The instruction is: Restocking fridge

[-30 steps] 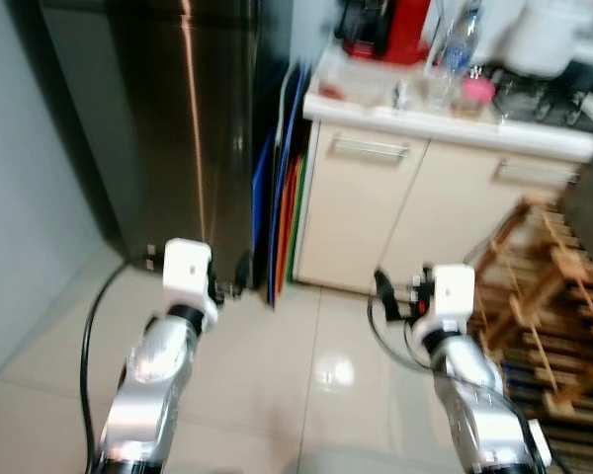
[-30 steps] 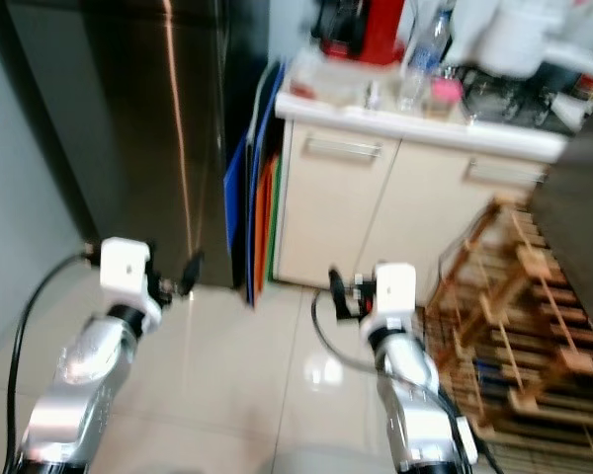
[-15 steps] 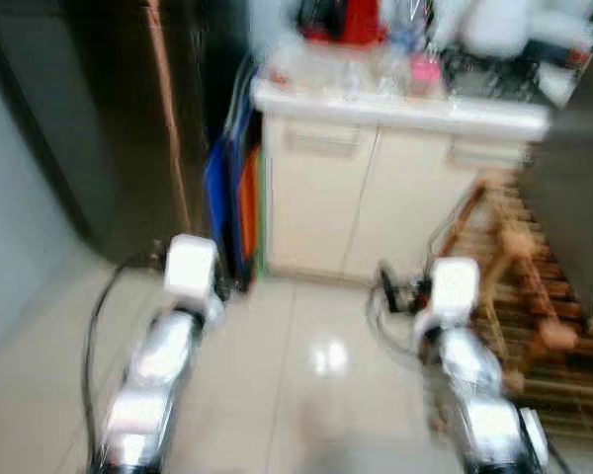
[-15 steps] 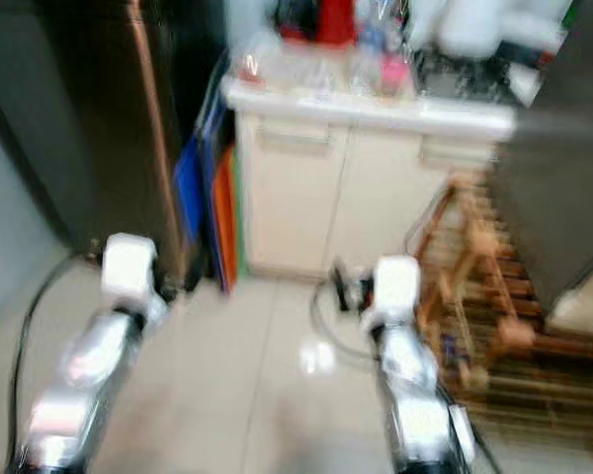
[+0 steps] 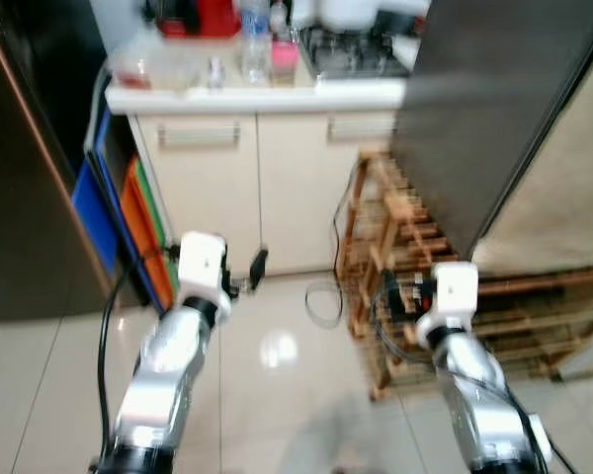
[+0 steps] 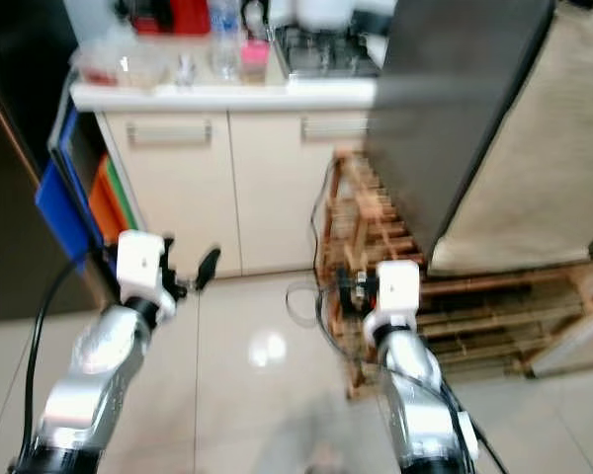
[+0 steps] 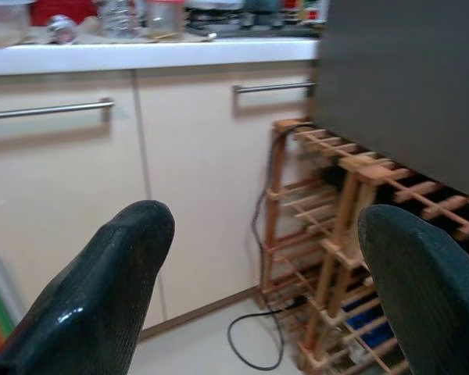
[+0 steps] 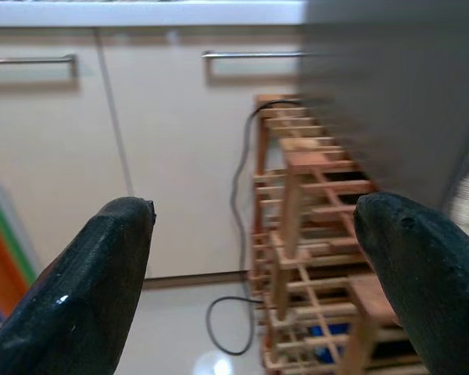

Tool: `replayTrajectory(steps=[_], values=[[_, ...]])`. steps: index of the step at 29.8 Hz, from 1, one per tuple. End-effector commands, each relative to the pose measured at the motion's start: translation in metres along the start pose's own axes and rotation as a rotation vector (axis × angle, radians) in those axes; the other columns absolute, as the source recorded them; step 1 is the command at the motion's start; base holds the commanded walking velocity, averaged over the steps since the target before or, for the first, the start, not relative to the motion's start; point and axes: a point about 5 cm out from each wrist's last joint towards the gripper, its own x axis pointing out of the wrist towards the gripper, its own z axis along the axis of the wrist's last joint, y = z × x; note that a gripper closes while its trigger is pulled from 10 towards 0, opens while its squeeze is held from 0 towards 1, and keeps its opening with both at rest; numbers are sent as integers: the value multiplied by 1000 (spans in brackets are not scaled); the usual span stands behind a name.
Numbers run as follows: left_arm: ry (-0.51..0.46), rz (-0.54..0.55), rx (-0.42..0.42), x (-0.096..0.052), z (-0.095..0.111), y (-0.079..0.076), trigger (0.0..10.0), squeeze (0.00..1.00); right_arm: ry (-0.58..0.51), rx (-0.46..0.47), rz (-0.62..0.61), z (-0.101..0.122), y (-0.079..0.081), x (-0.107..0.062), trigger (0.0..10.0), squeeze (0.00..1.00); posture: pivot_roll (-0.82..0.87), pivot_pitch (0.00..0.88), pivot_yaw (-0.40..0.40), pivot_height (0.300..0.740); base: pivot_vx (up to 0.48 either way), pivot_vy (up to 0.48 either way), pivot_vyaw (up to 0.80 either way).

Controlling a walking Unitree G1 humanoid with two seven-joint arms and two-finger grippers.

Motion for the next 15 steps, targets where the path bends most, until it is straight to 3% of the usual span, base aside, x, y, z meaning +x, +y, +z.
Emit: replayTrajectory(steps=[1,4,10,15], values=[[-6,-8,12,1,1,2,10000,0,-7,12,0,0,1,1,10000,0,26,0,-4,740,0,480,-594],[-7,-15,13,1,1,1,10000,0,-10,13,-3,0,1,1,10000,0,26,0,-4,740,0,436,-590],[-15,-21,21,3,3,2,10000,0,-12,11,-7,0,1,1,10000,0,25,0,-2,740,347,325,-597],[-21,-31,34,2,3,2,10000,0,-12,12,-11,-1,1,0,10000,0,24,0,1,740,475,0,-595]])
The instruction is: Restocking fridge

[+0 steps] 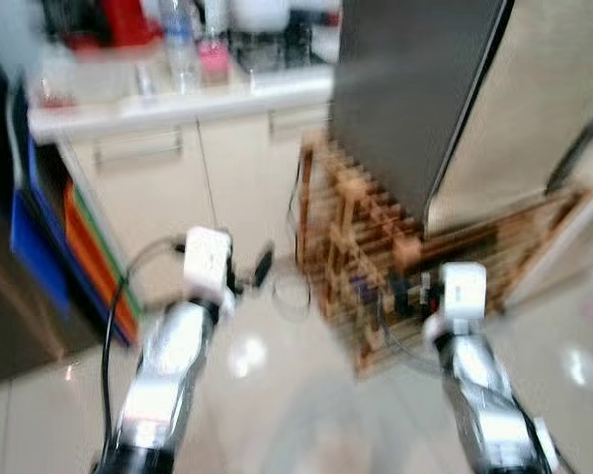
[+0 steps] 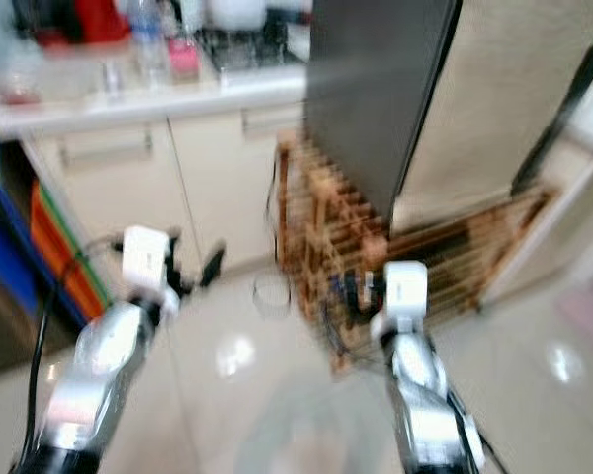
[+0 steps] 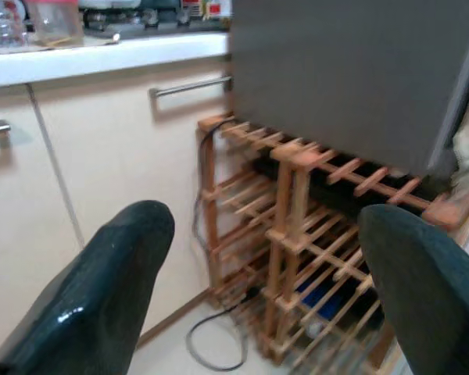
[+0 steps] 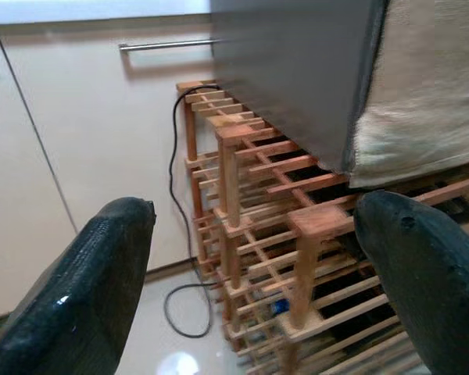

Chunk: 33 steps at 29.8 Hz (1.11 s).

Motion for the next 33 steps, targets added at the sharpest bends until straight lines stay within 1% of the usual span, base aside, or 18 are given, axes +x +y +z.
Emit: replayTrajectory(steps=[1,6,9,12,18,21,25,27,28,30,33], values=[[-22,-9,-2,4,5,-2,10000,0,-19,-11,-12,4,-5,2,10000,0,24,0,1,740,480,0,-600],[-11,-12,10,4,4,-3,10000,0,-21,-9,-20,4,-5,1,10000,0,23,0,4,740,408,0,-600],[-4,-4,19,4,3,-2,10000,0,-22,-8,-23,3,-6,1,10000,0,23,0,6,740,0,0,-600],[-19,-13,16,4,5,-2,10000,0,-23,-8,-30,3,-6,2,10000,0,22,0,8,740,0,0,-606],[-34,-17,8,6,8,-2,10000,0,-30,-12,-37,3,-7,3,10000,0,23,0,9,740,309,-351,-608],[-38,-12,5,6,9,-2,10000,0,-41,-23,-42,5,-7,3,10000,0,23,0,9,740,349,0,-606],[-33,-2,18,7,8,2,10000,0,-37,-31,-42,4,-7,5,10000,0,27,0,5,740,0,0,0],[-32,-6,33,7,8,2,10000,0,-53,-41,-42,6,-7,5,10000,0,26,0,6,740,0,0,0],[-29,-14,41,8,8,1,10000,0,-40,-59,-45,5,-8,6,10000,0,24,0,7,740,0,0,0],[-29,-15,42,8,8,1,10000,0,-37,-59,-45,5,-8,6,10000,0,24,0,7,740,0,0,0],[-36,-17,38,9,9,0,10000,0,-43,-44,-48,5,-8,5,10000,0,20,0,8,740,0,0,-544]])
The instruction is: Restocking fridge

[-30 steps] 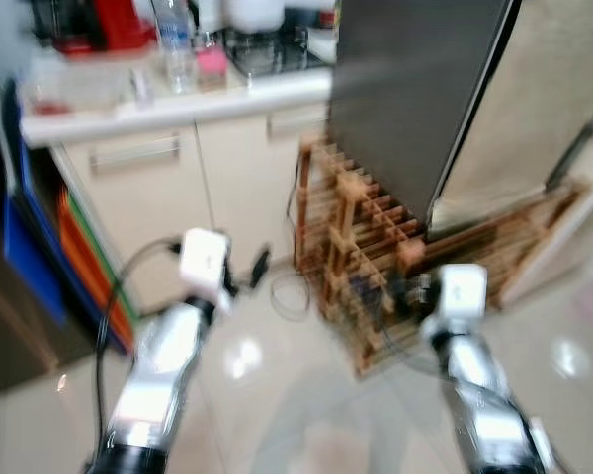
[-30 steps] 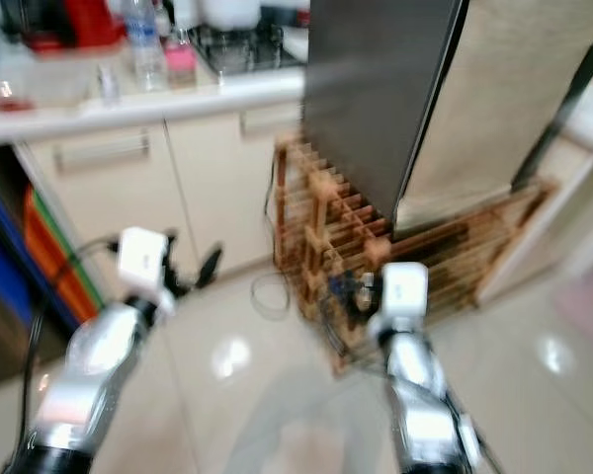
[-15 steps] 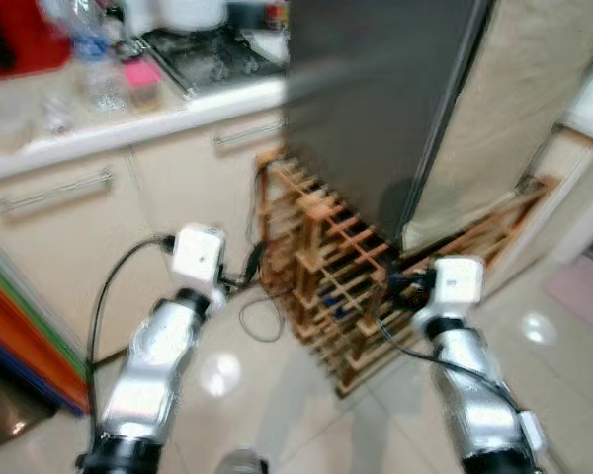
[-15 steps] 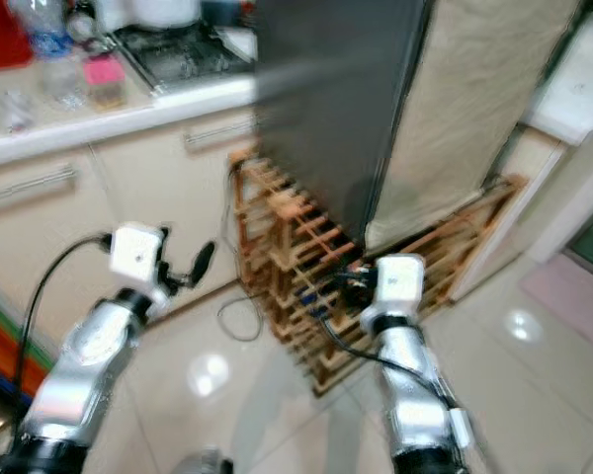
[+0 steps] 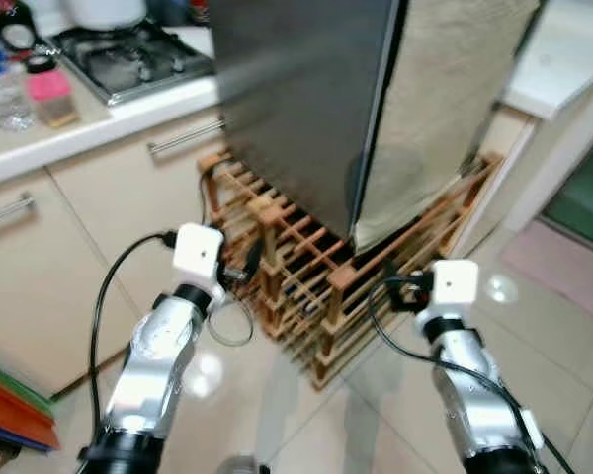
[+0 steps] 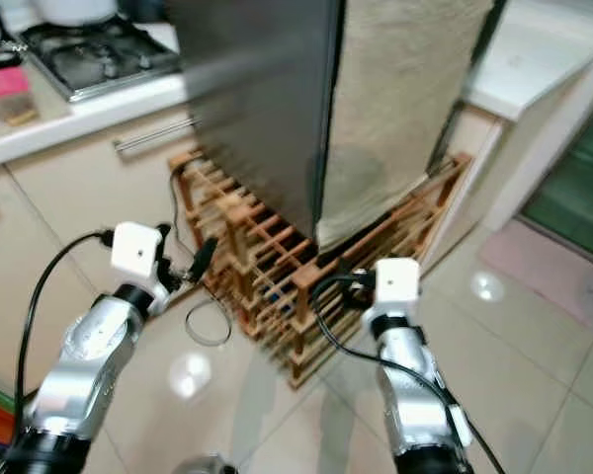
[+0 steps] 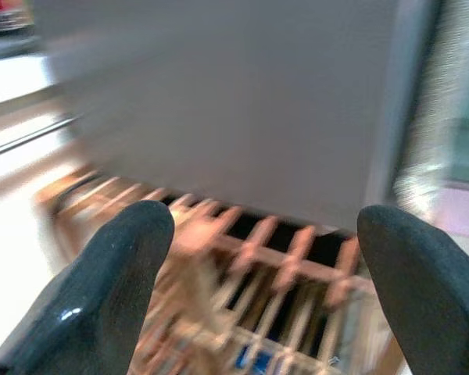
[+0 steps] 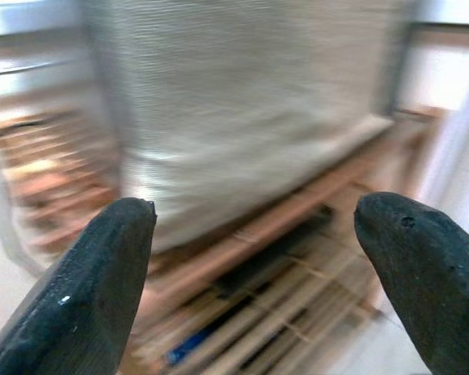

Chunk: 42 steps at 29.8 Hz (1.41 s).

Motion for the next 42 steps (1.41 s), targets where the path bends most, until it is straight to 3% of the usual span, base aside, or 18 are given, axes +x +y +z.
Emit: replayTrajectory(steps=[1,19,30,42], values=[[1,-22,8,0,0,-5,10000,0,15,11,-26,-5,-6,-5,10000,0,18,0,7,740,0,0,-525],[-30,-34,-1,0,4,-9,10000,0,22,14,-26,-8,-6,-8,10000,0,16,0,1,731,25,0,-540],[-50,-14,-19,0,8,-8,10000,0,30,-5,-22,-10,-6,-8,10000,0,16,0,1,731,450,0,0],[-45,33,-1,1,9,-8,10000,0,38,-15,-10,-11,-6,-8,10000,0,19,0,-2,731,0,0,0]])
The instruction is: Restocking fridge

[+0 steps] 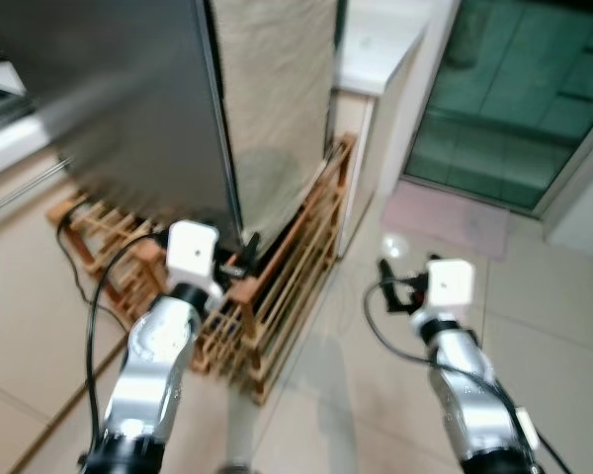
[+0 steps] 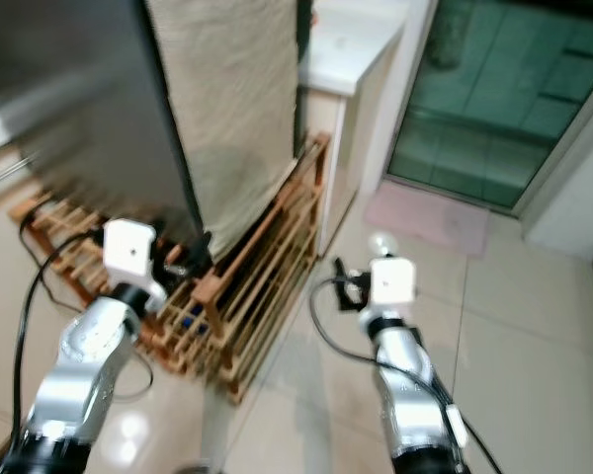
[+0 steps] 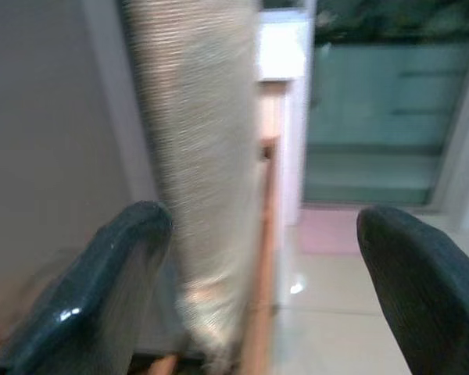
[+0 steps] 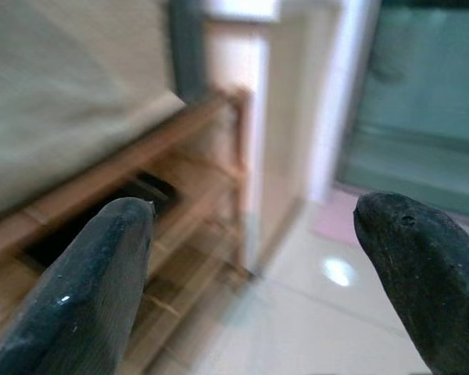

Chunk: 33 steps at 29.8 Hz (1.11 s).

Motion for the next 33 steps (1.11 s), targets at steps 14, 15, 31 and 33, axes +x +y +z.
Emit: replayTrajectory(steps=[14,15,31,33], values=[[-20,-67,123,48,24,-19,10000,0,-8,3,0,2,2,1,10000,0,-3,0,8,731,0,0,0],[-22,-59,132,54,26,-20,10000,0,-9,3,-1,2,2,1,10000,0,-9,0,12,731,0,0,0],[-29,170,134,82,41,-2,10000,0,39,-30,-24,-9,-11,-35,10000,0,-99,0,19,731,0,0,0],[-32,175,137,79,40,0,10000,0,41,-31,-24,-10,-12,-36,10000,0,-97,0,19,731,0,0,0]])
